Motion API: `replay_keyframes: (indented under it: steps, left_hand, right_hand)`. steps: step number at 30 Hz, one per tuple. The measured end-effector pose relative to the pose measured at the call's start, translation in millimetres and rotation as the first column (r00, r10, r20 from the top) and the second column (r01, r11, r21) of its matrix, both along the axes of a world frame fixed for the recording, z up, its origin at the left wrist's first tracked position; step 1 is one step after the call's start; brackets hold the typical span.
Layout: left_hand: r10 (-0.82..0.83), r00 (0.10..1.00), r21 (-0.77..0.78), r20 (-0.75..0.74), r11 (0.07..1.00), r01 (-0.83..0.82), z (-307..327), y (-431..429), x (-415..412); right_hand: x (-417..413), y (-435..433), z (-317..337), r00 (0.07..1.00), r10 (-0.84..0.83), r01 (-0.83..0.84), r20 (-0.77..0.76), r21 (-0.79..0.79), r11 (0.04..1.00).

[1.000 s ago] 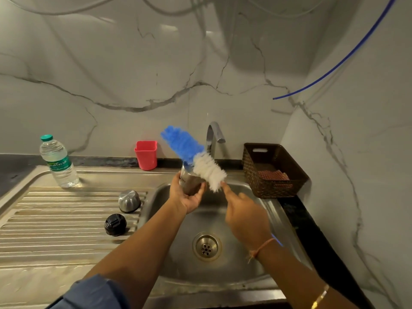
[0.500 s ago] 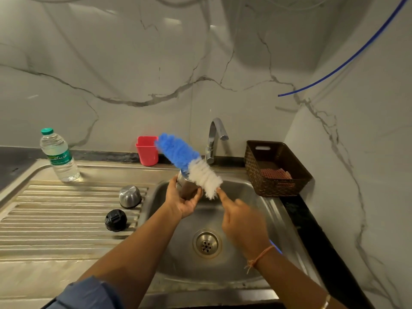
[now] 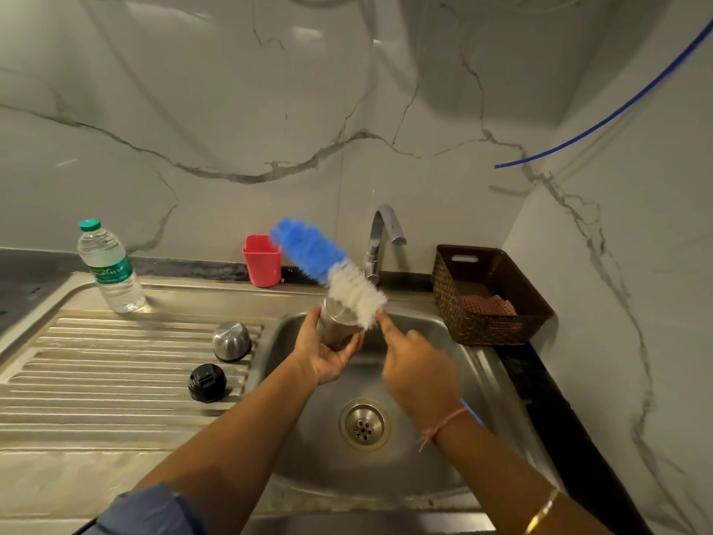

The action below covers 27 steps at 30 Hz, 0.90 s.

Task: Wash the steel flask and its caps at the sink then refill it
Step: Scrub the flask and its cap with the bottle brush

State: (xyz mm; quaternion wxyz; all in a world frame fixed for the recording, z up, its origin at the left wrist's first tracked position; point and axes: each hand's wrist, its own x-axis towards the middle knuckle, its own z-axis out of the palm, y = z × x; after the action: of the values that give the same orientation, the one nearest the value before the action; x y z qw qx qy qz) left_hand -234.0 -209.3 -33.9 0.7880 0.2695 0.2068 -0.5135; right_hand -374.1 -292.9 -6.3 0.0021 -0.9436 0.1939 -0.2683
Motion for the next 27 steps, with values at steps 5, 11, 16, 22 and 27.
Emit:
replay_keyframes:
  steps: [5, 11, 16, 22, 27]
  left_hand:
    - [-0.115, 0.985, 0.127, 0.126, 0.987, 0.099, 2.6, 5.3, 6.5]
    - [-0.348, 0.843, 0.44, 0.41, 0.885, 0.151, 12.5, 18.4, 14.8]
    - [-0.531, 0.677, 0.611, 0.509, 0.777, 0.15, 10.4, 24.4, 21.1]
    - [-0.591, 0.588, 0.667, 0.552, 0.736, 0.115, 4.8, 41.0, 37.9]
    - [-0.663, 0.511, 0.707, 0.547, 0.693, 0.142, 10.3, 61.8, 50.9]
  right_hand:
    - [20.1, -30.6, 44.0, 0.993, -0.017, 0.041, -0.118, 0.203, 0.978]
    - [50.3, -42.3, 73.8, 0.986, 0.004, 0.034, -0.168, 0.222, 0.974]
    - [102.5, -43.4, 77.2, 0.969, -0.017, 0.034, -0.246, 0.067, 0.997]
    - [158.0, -43.9, 90.4, 0.969, -0.003, -0.016, -0.249, -0.074, 0.997]
    - [195.1, -38.0, 94.7, 0.949, 0.003, -0.067, -0.315, -0.194, 0.979]
